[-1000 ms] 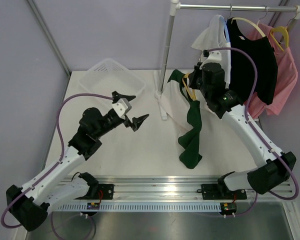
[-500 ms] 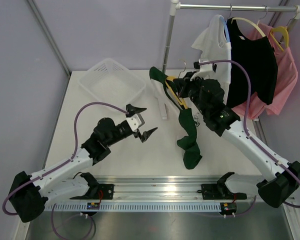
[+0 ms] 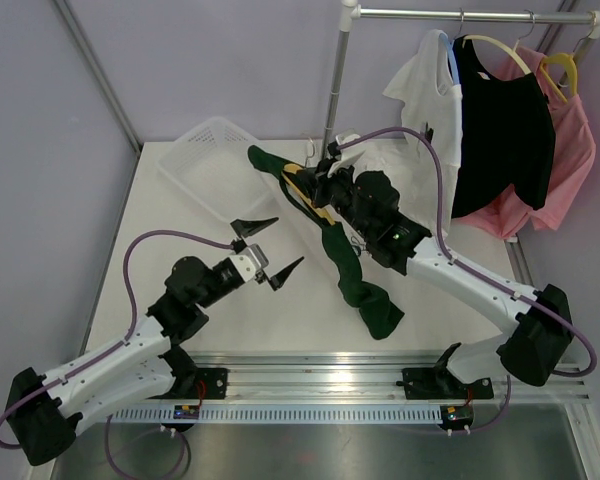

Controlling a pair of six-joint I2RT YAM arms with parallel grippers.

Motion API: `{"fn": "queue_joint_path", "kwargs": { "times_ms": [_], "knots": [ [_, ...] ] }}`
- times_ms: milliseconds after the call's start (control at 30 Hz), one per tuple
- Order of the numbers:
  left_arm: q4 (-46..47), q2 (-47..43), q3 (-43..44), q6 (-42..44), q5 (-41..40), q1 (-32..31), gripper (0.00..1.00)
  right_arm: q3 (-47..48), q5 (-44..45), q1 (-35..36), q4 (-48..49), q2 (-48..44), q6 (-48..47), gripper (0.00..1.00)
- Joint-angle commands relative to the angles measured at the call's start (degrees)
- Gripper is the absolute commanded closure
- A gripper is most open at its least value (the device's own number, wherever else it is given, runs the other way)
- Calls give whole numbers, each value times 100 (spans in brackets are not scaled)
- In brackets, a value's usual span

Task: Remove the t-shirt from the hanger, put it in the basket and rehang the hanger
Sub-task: Remove the tshirt from the hanger

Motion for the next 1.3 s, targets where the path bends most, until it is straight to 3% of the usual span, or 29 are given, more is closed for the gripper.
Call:
{"fn": "queue_joint_path", "kwargs": {
  "times_ms": [0,733,867,1267],
  "knots": [
    [564,-17,-122,204,-135,-38,1,397,-137,126,826,29,-159,100],
    [1144,194,-360,802,-592,-416,7,890,-945,540,457,390,-396,100],
    [1144,194,-368,811,-583,-416,8,890,-1454,583,483,443,-457,100],
    [1100,396,-272,846,-723,-425,25,758,-1781,627,641,373,-475,100]
  ]
}}
